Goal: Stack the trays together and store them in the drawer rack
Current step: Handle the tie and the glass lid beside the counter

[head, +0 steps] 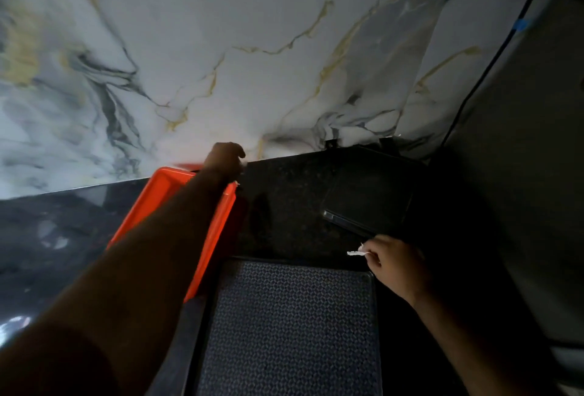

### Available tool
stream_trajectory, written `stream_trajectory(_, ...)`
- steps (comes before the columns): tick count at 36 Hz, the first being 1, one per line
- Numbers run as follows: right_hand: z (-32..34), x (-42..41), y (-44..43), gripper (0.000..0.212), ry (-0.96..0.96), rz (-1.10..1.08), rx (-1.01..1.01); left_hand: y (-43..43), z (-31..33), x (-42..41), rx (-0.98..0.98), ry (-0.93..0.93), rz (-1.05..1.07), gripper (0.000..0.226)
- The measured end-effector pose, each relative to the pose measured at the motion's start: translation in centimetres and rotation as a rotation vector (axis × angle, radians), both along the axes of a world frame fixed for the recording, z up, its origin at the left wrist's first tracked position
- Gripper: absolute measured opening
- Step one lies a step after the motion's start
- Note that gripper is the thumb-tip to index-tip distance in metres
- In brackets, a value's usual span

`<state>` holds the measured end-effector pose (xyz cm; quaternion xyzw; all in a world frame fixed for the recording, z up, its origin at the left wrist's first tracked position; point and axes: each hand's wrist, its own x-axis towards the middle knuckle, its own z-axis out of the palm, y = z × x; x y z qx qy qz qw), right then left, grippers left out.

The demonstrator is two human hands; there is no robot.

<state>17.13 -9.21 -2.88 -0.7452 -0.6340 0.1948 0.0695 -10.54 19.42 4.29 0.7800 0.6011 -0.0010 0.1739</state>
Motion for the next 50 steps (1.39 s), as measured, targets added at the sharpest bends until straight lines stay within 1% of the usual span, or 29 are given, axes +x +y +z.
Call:
stream_trajectory(4,0.1,-2.4,3.2,0.018,0.078,0.054,0.063,2.9,0.1,-1.7,-0.086,0.134,-0.005,0.031)
stream_trajectory(7,0.1,-4.6,6.4,0.022,0.061,0.101,0.087,3.9,-0.3,-1.7,-0.142,0.191,-0.037,0.027)
stream_trajectory(10,-0.4,-6.8,9.1,0.025,-0.002,0.126,0.049,4.2,-1.2,-1.2,-0.209,0.248,-0.016,0.026)
stream_trajectory(13,-1.3,-8.9,10.6,0.022,-0.105,0.118,-0.044,4.7,-2.6,-0.8,-0.211,0.207,-0.016,0.037)
stream_trajectory(17,-2.6,-10.9,11.5,0.021,-0.253,0.069,-0.11,4.9,-4.0,-0.6,-0.276,0.095,0.099,0.065)
stream_trajectory(18,-2.8,-11.1,11.7,0.02,-0.269,0.059,-0.109,5.1,-4.5,-0.7,-0.305,0.069,0.127,0.065)
stream_trajectory(19,-3.0,-11.3,11.8,0.02,-0.283,0.05,-0.106,5.4,-5.1,-0.7,-0.346,0.046,0.184,0.057)
stream_trajectory(20,-3.1,-11.4,11.8,0.02,-0.299,0.044,-0.107,5.4,-5.8,-0.8,-0.366,0.046,0.171,0.046)
stream_trajectory(21,-3.2,-11.5,12.0,0.019,-0.314,0.038,-0.114,5.6,-6.0,-0.7,-0.356,0.054,0.158,0.041)
stream_trajectory(22,-3.4,-11.5,12.1,0.019,-0.318,0.032,-0.122,6.0,-6.6,-0.7,-0.35,0.063,0.156,0.041)
stream_trajectory(23,-3.5,-11.6,12.4,0.02,-0.315,0.028,-0.145,6.1,-6.6,-0.4,-0.354,0.033,0.165,0.042)
stream_trajectory(26,-3.4,-11.9,12.9,0.023,-0.29,0.032,-0.236,6.1,-6.0,0.7,-0.285,0.124,0.085,0.035)
stream_trajectory(27,-3.4,-11.9,12.9,0.021,-0.28,0.039,-0.226,6.1,-5.8,0.9,-0.258,0.14,0.066,0.036)
stream_trajectory(29,-3.1,-11.9,12.5,0.016,-0.279,0.029,-0.179,5.9,-5.4,1.3,-0.19,0.231,-0.01,0.034)
stream_trajectory(31,-2.2,-11.7,11.9,0.017,-0.317,0.034,-0.136,4.7,-4.2,2.2,-0.151,0.306,-0.088,0.022)
stream_trajectory(33,-1.1,-11.0,10.8,0.019,-0.306,0.022,-0.105,3.0,-3.4,3.5,-0.113,0.287,-0.172,0.018)
stream_trajectory(37,1.5,-8.4,6.4,0.022,-0.271,-0.061,-0.083,-2.7,-2.9,6.4,-0.059,0.122,-0.347,0.021)
stream_trajectory(40,3.2,-6.3,1.3,0.02,-0.236,-0.199,-0.128,-9.1,-2.9,9.3,-0.093,0.02,-0.418,0.022)
stream_trajectory(43,4.6,-3.7,-4.4,0.018,-0.18,-0.343,-0.108,-15.4,-2.8,12.6,-0.158,-0.091,-0.47,0.021)
stream_trajectory(45,5.4,-1.8,-8.9,0.017,-0.185,-0.422,-0.107,-19.5,-2.2,15.1,-0.187,-0.151,-0.515,0.02)
stream_trajectory(50,6.2,2.6,-19.0,0.017,-0.167,-0.576,-0.131,-29.8,-0.4,21.5,-0.29,-0.211,-0.679,0.016)
